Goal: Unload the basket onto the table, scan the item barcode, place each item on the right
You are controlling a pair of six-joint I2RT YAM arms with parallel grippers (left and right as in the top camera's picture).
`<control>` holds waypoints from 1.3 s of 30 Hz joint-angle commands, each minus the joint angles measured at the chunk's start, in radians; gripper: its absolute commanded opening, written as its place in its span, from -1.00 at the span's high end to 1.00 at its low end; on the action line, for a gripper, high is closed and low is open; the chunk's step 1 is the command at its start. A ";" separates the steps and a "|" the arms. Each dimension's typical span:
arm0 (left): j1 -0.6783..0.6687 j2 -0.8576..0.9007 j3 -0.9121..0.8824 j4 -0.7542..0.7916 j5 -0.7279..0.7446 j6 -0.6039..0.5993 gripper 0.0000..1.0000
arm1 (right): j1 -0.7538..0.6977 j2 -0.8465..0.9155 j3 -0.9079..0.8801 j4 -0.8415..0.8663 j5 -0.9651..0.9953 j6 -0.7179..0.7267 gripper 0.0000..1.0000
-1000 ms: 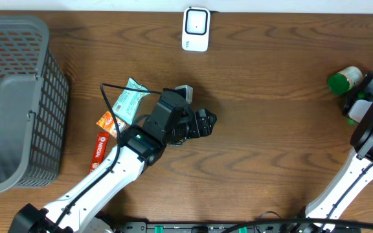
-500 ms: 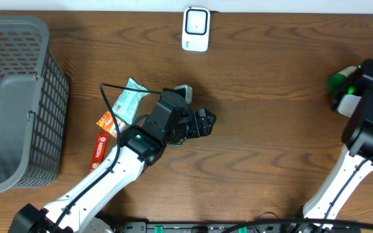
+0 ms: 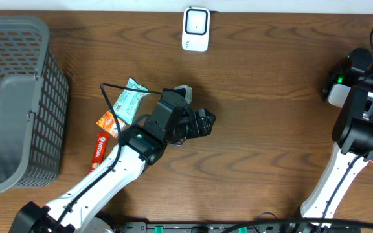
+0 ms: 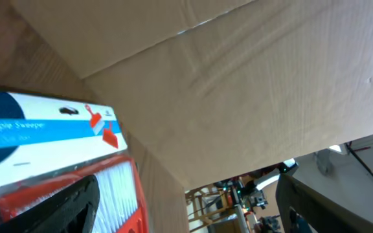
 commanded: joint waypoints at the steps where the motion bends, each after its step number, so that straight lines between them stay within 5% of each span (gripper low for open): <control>1: 0.007 0.009 -0.009 -0.003 -0.010 0.020 -0.58 | 0.044 0.003 0.057 0.006 0.011 -0.042 -0.69; 15: 0.007 0.013 -0.009 -0.003 -0.010 0.063 -0.57 | 0.227 -0.117 0.286 0.074 0.011 -0.129 -0.64; 27: 0.008 0.013 -0.009 -0.002 -0.010 0.091 -0.57 | 0.378 -0.426 0.326 0.092 0.010 -0.137 -0.62; 39: 0.008 0.013 -0.009 -0.002 -0.018 0.152 -0.58 | 0.537 -0.668 0.326 -0.100 -0.098 -0.161 -0.58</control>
